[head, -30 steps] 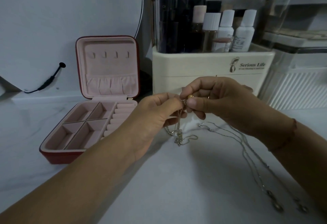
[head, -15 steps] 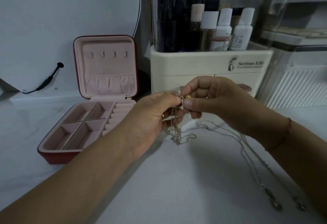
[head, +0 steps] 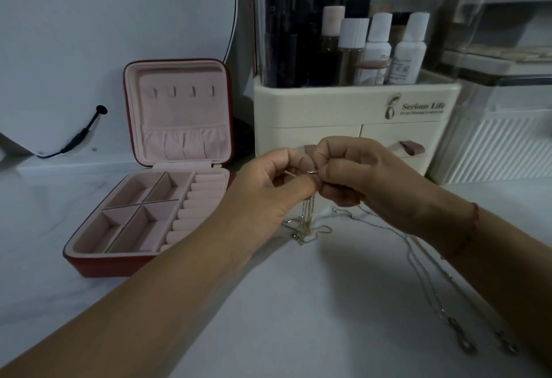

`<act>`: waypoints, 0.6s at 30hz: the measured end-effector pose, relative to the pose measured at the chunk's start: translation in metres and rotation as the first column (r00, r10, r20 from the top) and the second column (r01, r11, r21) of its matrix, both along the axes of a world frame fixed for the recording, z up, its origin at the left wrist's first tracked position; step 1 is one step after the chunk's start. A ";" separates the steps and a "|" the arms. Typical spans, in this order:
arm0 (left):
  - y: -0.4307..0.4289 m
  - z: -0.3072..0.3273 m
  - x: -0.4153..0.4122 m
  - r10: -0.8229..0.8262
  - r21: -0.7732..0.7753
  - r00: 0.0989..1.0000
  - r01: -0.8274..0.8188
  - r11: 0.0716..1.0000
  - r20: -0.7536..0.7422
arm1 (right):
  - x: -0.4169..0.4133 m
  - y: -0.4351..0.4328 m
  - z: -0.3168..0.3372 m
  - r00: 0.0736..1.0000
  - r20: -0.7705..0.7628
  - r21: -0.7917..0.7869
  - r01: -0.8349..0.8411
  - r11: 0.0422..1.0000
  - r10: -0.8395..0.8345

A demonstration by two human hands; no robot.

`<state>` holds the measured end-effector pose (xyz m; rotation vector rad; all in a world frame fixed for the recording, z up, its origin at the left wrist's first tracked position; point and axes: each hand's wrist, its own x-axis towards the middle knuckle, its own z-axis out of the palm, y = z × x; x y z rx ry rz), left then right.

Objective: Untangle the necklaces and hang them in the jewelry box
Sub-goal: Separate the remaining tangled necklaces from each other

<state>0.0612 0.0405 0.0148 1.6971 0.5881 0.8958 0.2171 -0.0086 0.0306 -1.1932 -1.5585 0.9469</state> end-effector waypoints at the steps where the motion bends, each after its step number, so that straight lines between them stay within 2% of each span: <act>1: 0.000 0.000 0.000 -0.001 0.005 1.000 0.001 1.000 -0.002 | 0.000 0.000 0.000 1.000 -0.001 -0.003 -0.007 1.000 0.007; 9: 0.002 -0.001 0.000 0.039 0.014 0.999 -0.039 0.999 0.018 | 0.004 -0.002 0.003 0.995 0.094 0.044 -0.015 0.999 0.011; 18: 0.005 -0.002 -0.001 0.052 0.059 0.999 -0.052 0.997 0.014 | 0.005 -0.003 0.005 0.979 0.192 0.159 0.031 0.987 -0.061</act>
